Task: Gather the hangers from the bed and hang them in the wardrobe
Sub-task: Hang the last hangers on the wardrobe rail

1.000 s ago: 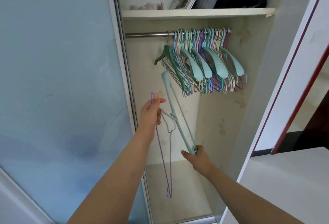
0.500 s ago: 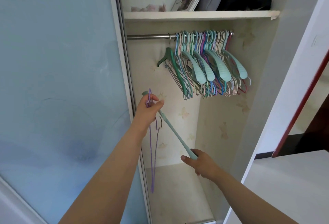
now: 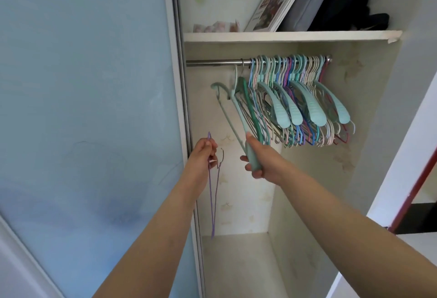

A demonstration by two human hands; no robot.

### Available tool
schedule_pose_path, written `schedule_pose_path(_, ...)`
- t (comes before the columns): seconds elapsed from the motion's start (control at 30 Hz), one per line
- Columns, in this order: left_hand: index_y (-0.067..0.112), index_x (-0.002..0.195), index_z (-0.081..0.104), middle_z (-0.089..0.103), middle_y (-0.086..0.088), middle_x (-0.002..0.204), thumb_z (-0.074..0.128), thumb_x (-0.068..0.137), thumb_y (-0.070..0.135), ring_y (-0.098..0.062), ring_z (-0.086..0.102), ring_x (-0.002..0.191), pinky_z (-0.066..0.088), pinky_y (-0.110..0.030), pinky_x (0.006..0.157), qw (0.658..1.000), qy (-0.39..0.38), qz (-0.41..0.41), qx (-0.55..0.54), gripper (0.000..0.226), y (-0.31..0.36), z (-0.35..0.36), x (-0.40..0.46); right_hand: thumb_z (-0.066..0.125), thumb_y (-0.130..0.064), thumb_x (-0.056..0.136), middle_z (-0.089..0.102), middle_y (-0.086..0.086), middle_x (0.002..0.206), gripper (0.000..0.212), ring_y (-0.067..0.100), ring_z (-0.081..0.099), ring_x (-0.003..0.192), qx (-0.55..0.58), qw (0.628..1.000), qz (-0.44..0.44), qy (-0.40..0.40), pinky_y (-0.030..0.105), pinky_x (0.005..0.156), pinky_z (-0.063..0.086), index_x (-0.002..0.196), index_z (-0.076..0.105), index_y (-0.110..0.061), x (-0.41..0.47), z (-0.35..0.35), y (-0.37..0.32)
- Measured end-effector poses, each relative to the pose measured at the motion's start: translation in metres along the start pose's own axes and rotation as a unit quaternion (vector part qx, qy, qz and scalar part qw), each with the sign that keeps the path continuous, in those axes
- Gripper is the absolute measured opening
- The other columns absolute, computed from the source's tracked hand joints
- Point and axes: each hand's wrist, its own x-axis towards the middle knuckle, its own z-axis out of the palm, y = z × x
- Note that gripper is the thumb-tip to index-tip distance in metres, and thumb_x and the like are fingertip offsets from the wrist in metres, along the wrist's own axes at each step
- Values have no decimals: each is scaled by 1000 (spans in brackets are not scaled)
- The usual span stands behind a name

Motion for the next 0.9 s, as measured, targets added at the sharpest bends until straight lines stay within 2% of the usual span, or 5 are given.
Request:
schedule_pose_path(0.27,22,83,45,49,15,133,36,104,26,-14,48,127,28,-48,104,998,-36,-42,-16,23,7,-9,1,51,-46,93,49,6,88,28,14,52,41,46,998,35,-20,12,38,23,93,44,-19,61,14,-109)
schedule_pose_path(0.47,20,87,45,53,14,135,35,104,28,-11,47,128,30,-51,111,999,-29,-16,-5,21,2,-16,-2,51,-45,94,51,10,88,31,11,50,42,62,995,73,-20,10,38,26,92,46,-14,81,10,-116)
schedule_pose_path(0.63,20,83,43,61,11,129,33,104,30,-7,50,125,34,-49,109,1000,-1,17,24,25,7,-9,-11,57,-46,91,48,6,101,35,17,54,63,122,988,60,75,16,38,40,110,47,-18,86,6,-98)
schedule_pose_path(0.77,21,81,38,68,6,117,27,105,34,-6,54,121,38,-48,102,998,15,34,44,29,11,-4,-16,60,-40,91,40,12,125,46,34,51,106,206,974,-8,97,37,69,59,125,44,-12,85,3,-66)
schedule_pose_path(0.9,21,83,39,72,3,99,25,105,32,-14,61,112,47,-51,94,999,34,26,31,28,20,2,-20,36,-64,92,40,14,138,77,33,48,119,28,997,23,67,43,92,49,144,34,-7,69,-2,4)
